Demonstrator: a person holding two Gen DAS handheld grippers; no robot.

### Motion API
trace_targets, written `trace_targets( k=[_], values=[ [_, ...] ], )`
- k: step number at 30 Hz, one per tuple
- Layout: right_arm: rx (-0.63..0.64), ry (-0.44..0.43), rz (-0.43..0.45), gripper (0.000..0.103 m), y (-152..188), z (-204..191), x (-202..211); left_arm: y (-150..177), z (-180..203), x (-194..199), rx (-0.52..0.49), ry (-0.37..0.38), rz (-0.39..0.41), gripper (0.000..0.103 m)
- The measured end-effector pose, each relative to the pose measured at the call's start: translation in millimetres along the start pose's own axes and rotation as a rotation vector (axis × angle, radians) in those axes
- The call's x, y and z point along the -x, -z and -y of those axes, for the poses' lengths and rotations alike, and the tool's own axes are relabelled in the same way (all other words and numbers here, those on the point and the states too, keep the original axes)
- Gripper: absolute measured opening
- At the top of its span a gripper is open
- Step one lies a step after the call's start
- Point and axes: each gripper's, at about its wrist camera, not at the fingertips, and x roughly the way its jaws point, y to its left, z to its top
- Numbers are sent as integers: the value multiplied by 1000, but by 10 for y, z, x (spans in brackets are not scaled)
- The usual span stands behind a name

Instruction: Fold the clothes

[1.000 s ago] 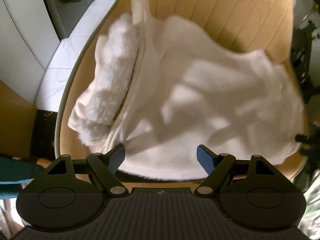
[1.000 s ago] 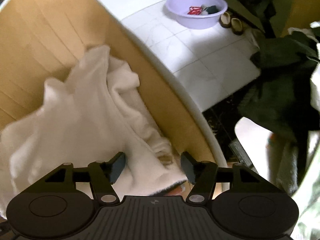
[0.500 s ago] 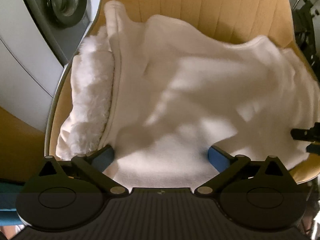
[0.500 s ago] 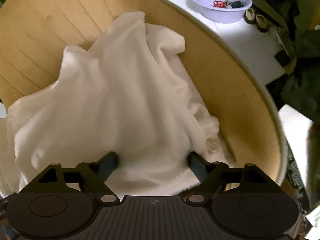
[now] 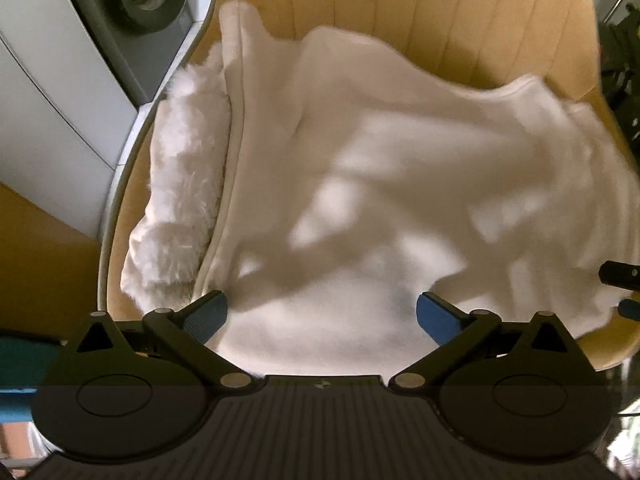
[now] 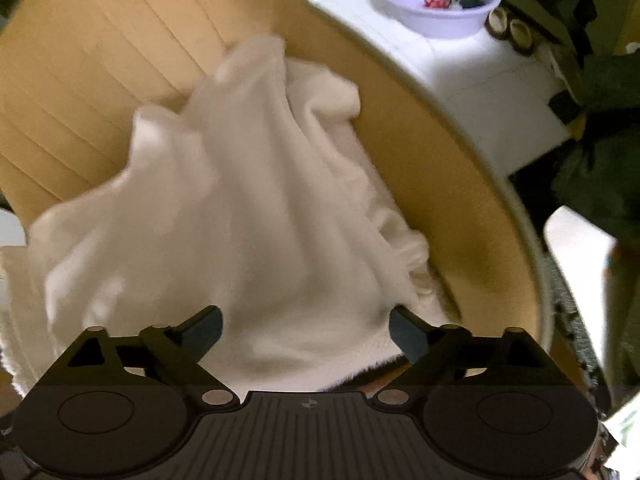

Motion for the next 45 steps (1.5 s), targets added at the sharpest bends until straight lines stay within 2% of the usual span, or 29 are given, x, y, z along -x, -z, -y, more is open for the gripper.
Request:
trace_targets(
  k=[1, 4, 9, 13, 17, 23, 28, 35, 39, 43, 45],
  values=[
    [3, 4, 20, 102, 34, -14, 91, 10, -10, 70, -1, 2, 11, 103],
    [24, 10, 72, 102, 140, -63, 341, 51, -37, 247, 0, -4, 40, 103],
    [128, 14, 85, 102, 319, -210, 526, 163, -88, 562, -9, -29, 90, 103],
    [162, 21, 126, 102, 429, -324, 782, 285, -158, 835, -25, -25, 126, 103],
    [186, 24, 166, 102, 558, -396, 1140, 419, -264, 1102, -19, -17, 152, 103],
    [292, 49, 210, 102, 796, -533, 1712, 599, -344, 1574, -23, -1, 190, 103],
    [323, 8, 282, 102, 978, -635, 2320, 690, -307, 1994, -54, 1, 261, 103],
    [356, -31, 290, 102, 1111, -728, 2987, 910, -253, 2569, -16, 61, 319, 103],
    [424, -82, 278, 102, 1178, -751, 3355, 1145, -172, 2979, -23, 44, 386, 103],
    [415, -88, 264, 102, 1303, -658, 3674, 1521, -49, 3346, 5, 35, 444, 103],
    [415, -94, 284, 102, 1446, -538, 3829, 1748, 44, 3495, 23, 15, 466, 103]
  ],
)
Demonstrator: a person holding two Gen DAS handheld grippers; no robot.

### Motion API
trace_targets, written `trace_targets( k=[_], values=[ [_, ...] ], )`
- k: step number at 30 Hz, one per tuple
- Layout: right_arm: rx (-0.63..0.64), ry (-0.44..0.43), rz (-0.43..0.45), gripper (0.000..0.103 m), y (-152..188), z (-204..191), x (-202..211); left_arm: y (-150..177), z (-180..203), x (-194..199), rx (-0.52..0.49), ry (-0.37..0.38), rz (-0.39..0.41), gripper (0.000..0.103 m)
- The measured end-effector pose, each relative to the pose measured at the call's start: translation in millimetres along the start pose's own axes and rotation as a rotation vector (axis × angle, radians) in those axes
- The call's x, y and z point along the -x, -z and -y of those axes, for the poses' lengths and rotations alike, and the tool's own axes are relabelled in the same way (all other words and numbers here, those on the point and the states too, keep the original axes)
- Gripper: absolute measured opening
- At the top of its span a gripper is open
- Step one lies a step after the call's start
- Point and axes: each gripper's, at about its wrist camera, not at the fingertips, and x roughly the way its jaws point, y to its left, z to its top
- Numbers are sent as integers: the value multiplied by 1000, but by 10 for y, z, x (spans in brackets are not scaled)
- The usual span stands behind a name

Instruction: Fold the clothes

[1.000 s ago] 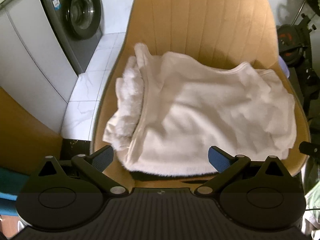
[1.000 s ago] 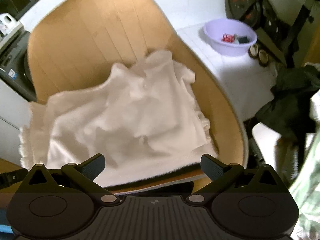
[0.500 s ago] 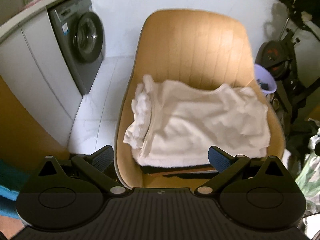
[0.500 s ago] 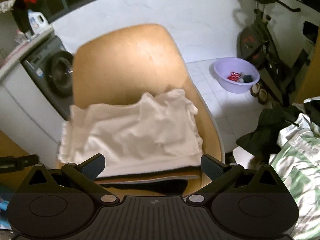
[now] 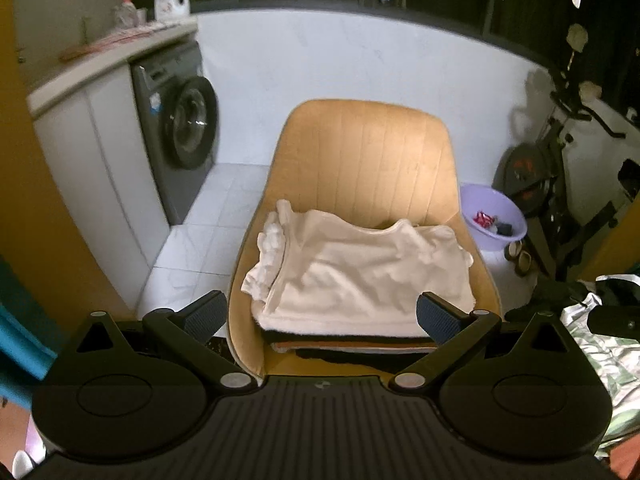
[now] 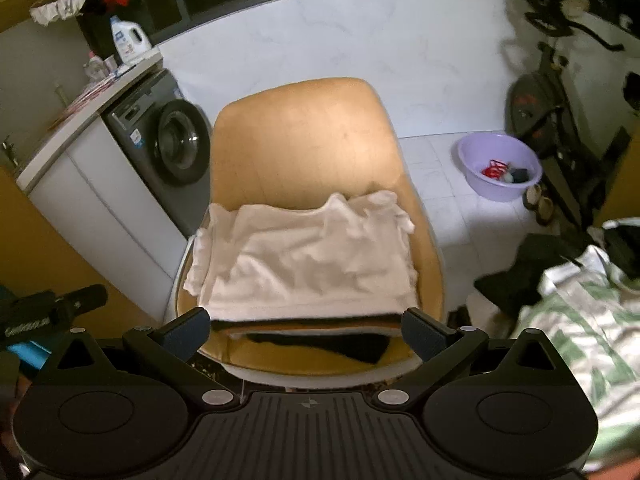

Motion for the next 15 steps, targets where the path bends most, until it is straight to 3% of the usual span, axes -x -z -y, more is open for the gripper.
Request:
trace_targets(
  k=[5, 9, 15],
  values=[
    [1, 26, 31, 102, 448, 170, 494, 427, 319, 482, 6, -52, -10, 103],
    [9, -5, 24, 102, 865, 298, 883, 765, 534, 864, -4, -85, -14, 103],
    [47, 4, 22, 102, 1406, 333, 1342, 1160, 631, 1392, 16, -95, -2, 103]
  ],
)
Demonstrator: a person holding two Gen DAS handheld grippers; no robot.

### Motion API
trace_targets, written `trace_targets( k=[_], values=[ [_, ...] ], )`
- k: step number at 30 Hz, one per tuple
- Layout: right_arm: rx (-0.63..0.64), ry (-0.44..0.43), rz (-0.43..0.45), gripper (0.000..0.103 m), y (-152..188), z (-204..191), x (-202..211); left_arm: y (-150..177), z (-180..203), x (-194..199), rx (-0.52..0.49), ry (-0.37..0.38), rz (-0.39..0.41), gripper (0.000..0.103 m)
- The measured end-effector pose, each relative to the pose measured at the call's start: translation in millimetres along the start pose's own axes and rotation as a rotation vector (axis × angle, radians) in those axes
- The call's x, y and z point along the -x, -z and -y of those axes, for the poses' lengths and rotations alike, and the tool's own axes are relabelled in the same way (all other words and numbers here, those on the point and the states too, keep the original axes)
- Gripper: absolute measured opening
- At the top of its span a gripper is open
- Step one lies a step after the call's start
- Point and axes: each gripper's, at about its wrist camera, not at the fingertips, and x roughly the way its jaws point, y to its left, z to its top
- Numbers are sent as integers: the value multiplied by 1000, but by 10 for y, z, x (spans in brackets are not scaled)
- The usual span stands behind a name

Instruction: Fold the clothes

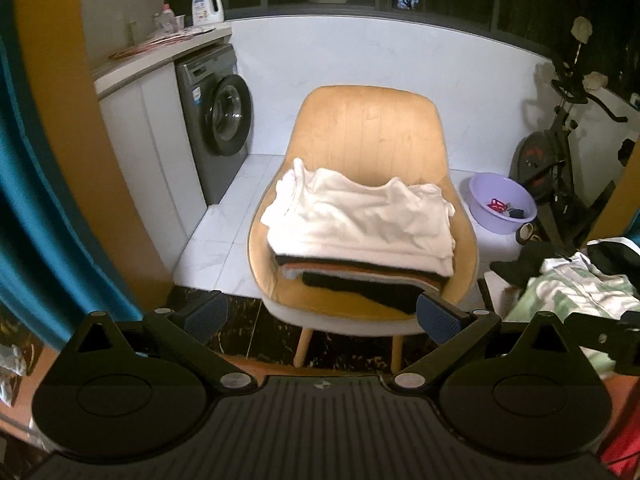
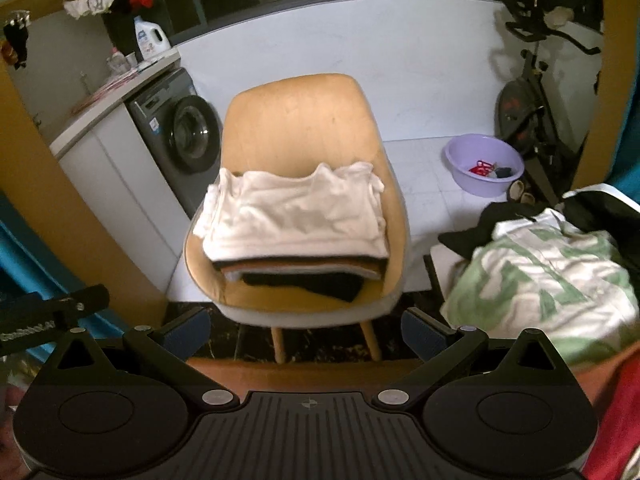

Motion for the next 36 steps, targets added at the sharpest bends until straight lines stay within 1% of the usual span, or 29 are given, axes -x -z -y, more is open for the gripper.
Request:
trace_targets(
  k=[3, 6, 12, 15, 19, 21, 24, 27, 29, 31, 34, 36],
  values=[
    [18, 11, 11, 102, 235, -33, 208, 212, -20, 180, -1, -14, -2, 103],
    [26, 29, 30, 102, 433, -86, 391, 361, -43, 290, 0, -15, -24, 103],
    [15, 44, 74, 102, 674, -297, 660, 490, -252, 532, -32, -6, -15, 103],
    [24, 51, 90, 102, 789, -490, 785, 447, -409, 663, -74, 16, 1, 103],
    [38, 56, 87, 102, 845, -793, 961, 345, -666, 926, -132, 5, 49, 103],
    [58, 52, 86, 102, 852, -964, 1073, 341, -790, 1086, -146, -10, 70, 103],
    [91, 52, 86, 102, 930, -1242, 1268, 427, -917, 1277, -149, -12, 65, 103],
    [152, 98, 99, 102, 1116, -1504, 1436, 581, -948, 1436, -169, -7, 82, 103],
    [170, 133, 105, 102, 1272, -1633, 1512, 713, -954, 1511, -163, 0, 83, 103],
    [167, 155, 108, 102, 1422, -1729, 1583, 835, -976, 1550, -136, 17, 61, 103],
    [127, 146, 99, 102, 1606, -1786, 1695, 1006, -1034, 1587, -89, 69, 17, 103],
    [113, 145, 96, 102, 1697, -1787, 1768, 1113, -1027, 1667, -91, 68, 30, 103]
  ],
)
